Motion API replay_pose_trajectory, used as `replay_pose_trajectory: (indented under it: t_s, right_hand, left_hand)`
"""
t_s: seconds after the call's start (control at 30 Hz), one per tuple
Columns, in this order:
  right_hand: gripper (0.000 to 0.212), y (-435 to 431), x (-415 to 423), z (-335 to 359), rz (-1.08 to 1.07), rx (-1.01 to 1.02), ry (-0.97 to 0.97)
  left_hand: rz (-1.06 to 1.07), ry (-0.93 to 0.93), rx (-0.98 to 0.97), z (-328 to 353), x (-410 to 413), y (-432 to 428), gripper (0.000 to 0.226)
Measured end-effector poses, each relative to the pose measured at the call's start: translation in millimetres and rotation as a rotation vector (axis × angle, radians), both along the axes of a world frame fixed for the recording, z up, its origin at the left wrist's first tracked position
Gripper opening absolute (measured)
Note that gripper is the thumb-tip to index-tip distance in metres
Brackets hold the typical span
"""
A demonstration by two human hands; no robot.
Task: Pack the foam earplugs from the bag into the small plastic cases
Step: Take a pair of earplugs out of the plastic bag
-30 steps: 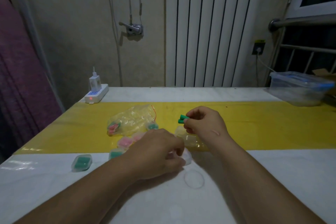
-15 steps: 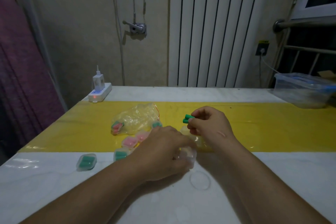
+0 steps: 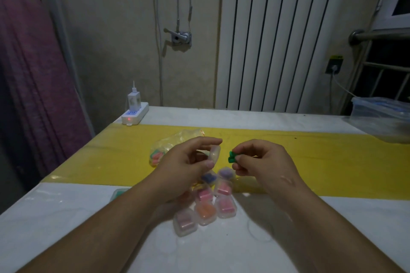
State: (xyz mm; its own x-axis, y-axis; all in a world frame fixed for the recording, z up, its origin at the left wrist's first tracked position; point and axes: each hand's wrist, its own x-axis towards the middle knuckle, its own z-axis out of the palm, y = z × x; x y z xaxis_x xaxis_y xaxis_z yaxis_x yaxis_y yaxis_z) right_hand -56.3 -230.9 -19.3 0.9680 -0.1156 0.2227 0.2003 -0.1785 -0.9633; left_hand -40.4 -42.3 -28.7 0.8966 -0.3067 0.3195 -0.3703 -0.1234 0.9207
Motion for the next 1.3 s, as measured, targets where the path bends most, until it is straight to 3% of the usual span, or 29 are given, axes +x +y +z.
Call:
replay_pose_trajectory:
  t_s: [0.2, 0.33, 0.63, 0.77, 1.3]
  right_hand:
    - [0.026, 9, -5, 0, 0.059, 0.064, 0.065]
    - [0.017, 15, -9, 0, 0.065, 0.04, 0.089]
    - [0.033, 24, -16, -1, 0.197, 0.278, 0.252]
    - [0.029, 24, -16, -2, 0.19, 0.34, 0.261]
    - [0.019, 18, -12, -2, 0.192, 0.238, 0.24]
  left_hand:
    - [0.001, -0.008, -0.054, 0, 0, -1, 0.042]
    - [-0.016, 0.02, -0.09, 2, 0, 0, 0.037]
    - [0.004, 0.052, -0.104, 1, 0, -2, 0.037]
    - [0.042, 0.017, -0.05, 0, 1, -2, 0.041]
    - [0.126, -0.002, -0.016, 0, 1, -3, 0.03]
